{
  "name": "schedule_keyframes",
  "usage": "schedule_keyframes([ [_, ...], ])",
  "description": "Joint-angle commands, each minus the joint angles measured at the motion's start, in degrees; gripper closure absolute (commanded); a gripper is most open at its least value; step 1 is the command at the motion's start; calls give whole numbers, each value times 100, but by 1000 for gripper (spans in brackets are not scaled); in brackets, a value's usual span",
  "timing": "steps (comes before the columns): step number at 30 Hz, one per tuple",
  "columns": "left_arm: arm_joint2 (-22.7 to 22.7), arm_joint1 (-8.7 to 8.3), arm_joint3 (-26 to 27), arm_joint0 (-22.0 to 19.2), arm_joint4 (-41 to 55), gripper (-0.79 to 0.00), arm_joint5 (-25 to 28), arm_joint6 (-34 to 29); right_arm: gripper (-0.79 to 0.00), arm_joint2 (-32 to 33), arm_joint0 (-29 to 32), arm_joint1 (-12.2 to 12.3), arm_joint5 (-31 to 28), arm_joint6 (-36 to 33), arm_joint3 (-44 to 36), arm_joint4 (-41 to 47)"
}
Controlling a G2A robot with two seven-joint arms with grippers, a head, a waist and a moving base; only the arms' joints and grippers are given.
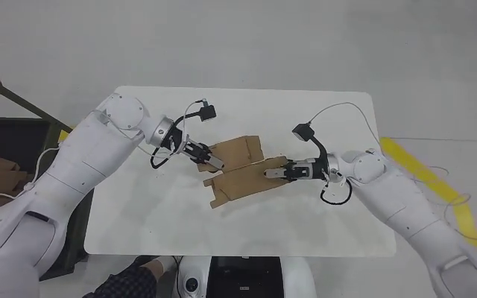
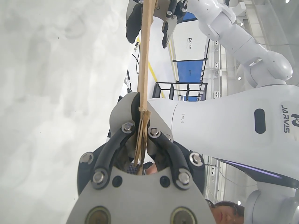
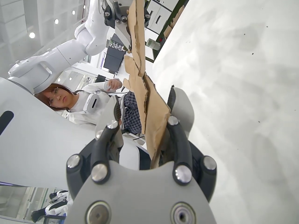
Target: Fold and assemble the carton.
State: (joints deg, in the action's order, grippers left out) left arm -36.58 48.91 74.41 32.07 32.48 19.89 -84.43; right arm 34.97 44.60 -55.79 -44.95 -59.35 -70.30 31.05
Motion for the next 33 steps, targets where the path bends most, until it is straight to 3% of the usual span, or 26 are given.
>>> schedule_keyframes([
  [1, 47, -11, -13, -34, 0, 0, 25, 26, -351, -88, -41, 12, -23, 23, 15, 15],
  [6, 159, -46, -54, -126, 40, 0, 84, 85, -323, -343, -159, 42, -92, 92, 34, 75],
  [11, 262, -81, -56, -189, 96, 0, 140, 141, -206, -586, -274, 68, -175, 174, 42, 121],
  [15, 351, -106, -51, -235, 148, 0, 173, 174, -18, -780, -376, 75, -220, 220, 101, 188],
  [19, 419, -124, -51, -272, 193, 0, 200, 201, 0, -920, -452, 79, -262, 262, 149, 276],
  [20, 435, -129, -50, -280, 214, -175, 209, 210, 0, -952, -471, 81, -274, 274, 162, 312],
  [21, 447, -136, -57, -287, 245, -594, 237, 238, 0, -990, -492, 84, -284, 284, 184, 373],
  [22, 454, -140, -62, -291, 257, -785, 246, 247, 0, -1010, -504, 85, -285, 285, 193, 401],
  [33, 87, -303, -202, -48, 791, -785, 920, 922, 0, -1045, -558, 71, -29, 29, 500, 1290],
])
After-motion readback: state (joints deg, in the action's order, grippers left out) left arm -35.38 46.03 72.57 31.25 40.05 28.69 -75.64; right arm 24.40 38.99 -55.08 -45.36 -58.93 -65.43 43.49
